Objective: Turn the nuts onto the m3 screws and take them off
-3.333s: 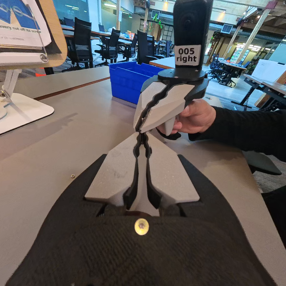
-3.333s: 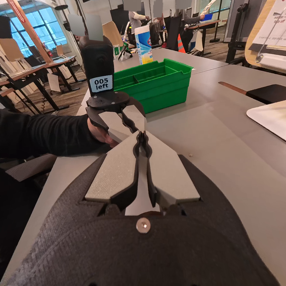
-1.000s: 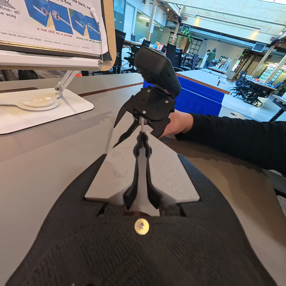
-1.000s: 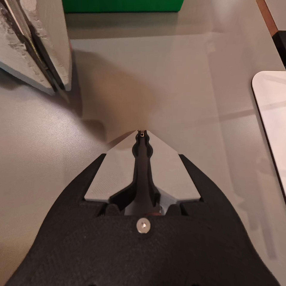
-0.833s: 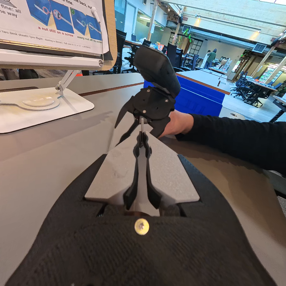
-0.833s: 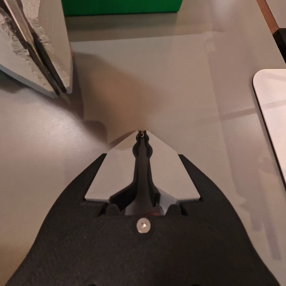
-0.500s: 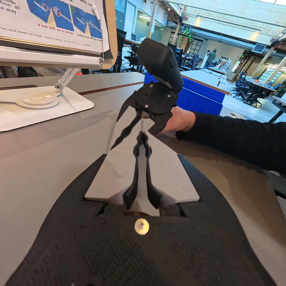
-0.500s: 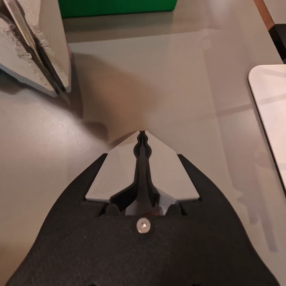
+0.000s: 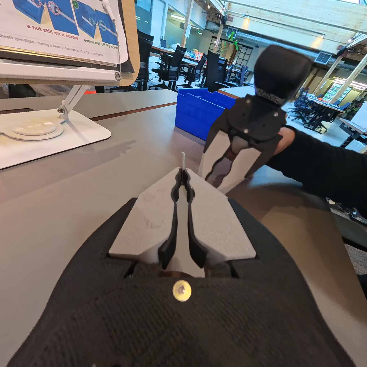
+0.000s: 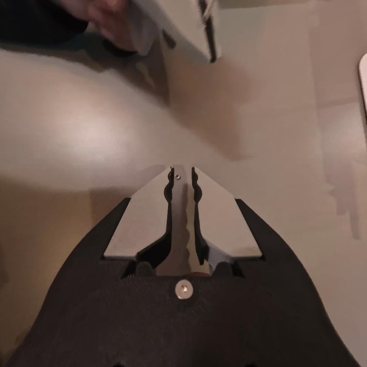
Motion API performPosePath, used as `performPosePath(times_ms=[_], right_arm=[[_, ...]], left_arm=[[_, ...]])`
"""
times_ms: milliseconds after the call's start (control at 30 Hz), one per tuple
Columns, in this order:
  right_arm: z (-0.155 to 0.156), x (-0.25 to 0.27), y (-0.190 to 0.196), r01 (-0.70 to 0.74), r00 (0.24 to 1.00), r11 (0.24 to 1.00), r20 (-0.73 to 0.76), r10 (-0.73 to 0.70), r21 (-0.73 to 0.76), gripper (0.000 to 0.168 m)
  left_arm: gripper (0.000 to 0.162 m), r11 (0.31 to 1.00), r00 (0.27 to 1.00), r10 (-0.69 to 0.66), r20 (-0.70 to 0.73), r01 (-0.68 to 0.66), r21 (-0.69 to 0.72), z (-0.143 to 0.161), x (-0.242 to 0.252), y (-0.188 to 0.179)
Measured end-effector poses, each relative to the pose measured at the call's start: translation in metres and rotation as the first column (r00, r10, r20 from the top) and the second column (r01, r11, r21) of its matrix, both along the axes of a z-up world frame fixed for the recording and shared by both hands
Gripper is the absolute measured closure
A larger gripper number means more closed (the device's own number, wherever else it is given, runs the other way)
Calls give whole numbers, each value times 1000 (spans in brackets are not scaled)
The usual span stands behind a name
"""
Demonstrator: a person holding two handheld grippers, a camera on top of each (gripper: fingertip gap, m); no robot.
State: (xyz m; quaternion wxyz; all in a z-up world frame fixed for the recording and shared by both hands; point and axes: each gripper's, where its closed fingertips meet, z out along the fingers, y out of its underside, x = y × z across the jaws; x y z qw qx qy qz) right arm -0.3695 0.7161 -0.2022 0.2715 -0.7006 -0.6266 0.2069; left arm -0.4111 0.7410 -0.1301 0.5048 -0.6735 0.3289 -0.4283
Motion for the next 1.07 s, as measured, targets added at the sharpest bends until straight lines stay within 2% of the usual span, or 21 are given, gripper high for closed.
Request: performPosePath(times_ms=[33, 133, 433, 600, 933, 1067], right_arm=[[-5, 2, -4, -8, 1000, 1000, 21, 8, 16, 153], [-15, 3, -6, -26, 999, 998, 33, 24, 65, 153], [-21, 3, -4, -60, 998, 996, 25, 58, 70, 155], [-23, 6, -5, -130, 991, 985, 52, 125, 109, 156], [-19, -3, -13, -308, 950, 949, 66, 304, 70, 157], [-23, 2, -8, -305, 951, 951, 79, 300, 54, 158]], left_arm=[[162, 1000, 1000, -3, -2, 3, 1, 0, 1, -1], [162, 1000, 1000, -7, -5, 7, 5, 0, 2, -2], [162, 1000, 1000, -22, -3, 22, -9, -2, 4, -4], [162, 999, 999, -33, -7, 33, -10, -3, 7, -6], [162, 999, 999, -44, -7, 44, -13, -5, 8, -7], [162, 999, 999, -46, 1, 46, -5, -1, 8, -8]])
